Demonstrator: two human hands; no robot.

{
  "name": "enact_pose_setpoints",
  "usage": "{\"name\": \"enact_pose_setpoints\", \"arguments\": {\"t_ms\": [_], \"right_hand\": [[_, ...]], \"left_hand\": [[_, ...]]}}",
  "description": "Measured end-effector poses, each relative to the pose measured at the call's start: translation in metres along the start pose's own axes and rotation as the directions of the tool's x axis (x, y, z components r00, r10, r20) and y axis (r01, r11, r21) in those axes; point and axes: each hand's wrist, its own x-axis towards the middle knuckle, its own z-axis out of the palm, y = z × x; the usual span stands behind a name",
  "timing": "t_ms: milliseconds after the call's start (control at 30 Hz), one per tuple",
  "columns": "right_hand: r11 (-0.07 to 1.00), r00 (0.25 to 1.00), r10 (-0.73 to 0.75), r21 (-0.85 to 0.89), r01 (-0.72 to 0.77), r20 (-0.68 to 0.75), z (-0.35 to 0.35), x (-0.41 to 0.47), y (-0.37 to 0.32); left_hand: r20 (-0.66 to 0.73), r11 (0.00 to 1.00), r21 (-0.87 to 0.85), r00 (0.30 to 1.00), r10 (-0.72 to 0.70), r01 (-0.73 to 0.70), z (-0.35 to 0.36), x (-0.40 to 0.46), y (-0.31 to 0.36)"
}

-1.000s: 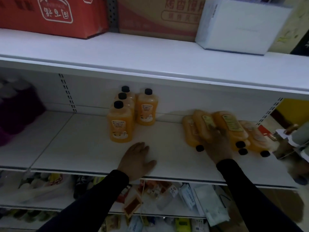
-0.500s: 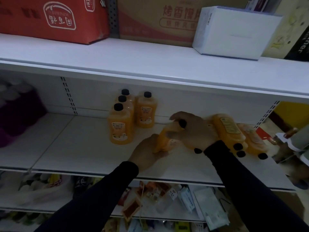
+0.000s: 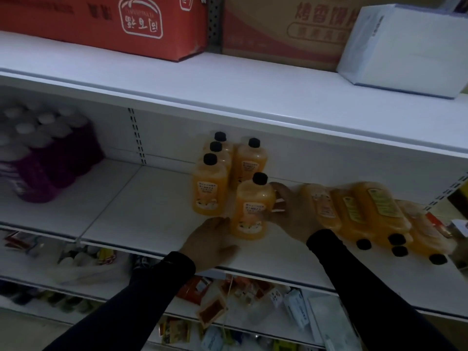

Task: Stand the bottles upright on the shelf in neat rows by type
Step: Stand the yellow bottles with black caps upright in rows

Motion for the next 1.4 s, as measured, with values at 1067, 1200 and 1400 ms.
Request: {"name": "enact_pose_setpoints", "arguments": {"t_ms": [1067,1200,1400], "right_hand": [[0.999,0.968,0.05,0.017,-0.047,-0.244,0.069,0.052,0.035],[0.998,0.961,0.057,-0.004,-0.06,-0.27,0.071,0.063,0.035],[0.995,0.958,0.082,-0.031,-0.094,-0.274,0.072,0.066,0.036]], "left_hand": [[-0.079,0.962,0.273,0.997,-0.001,0.022,0.018,-0.013,-0.016],[-0.068,0.961,0.274,0.998,-0.006,0.024,0.017,-0.013,-0.015],[-0.085,0.961,0.275,0.996,0.003,0.02,0.015,-0.015,-0.014]]}}
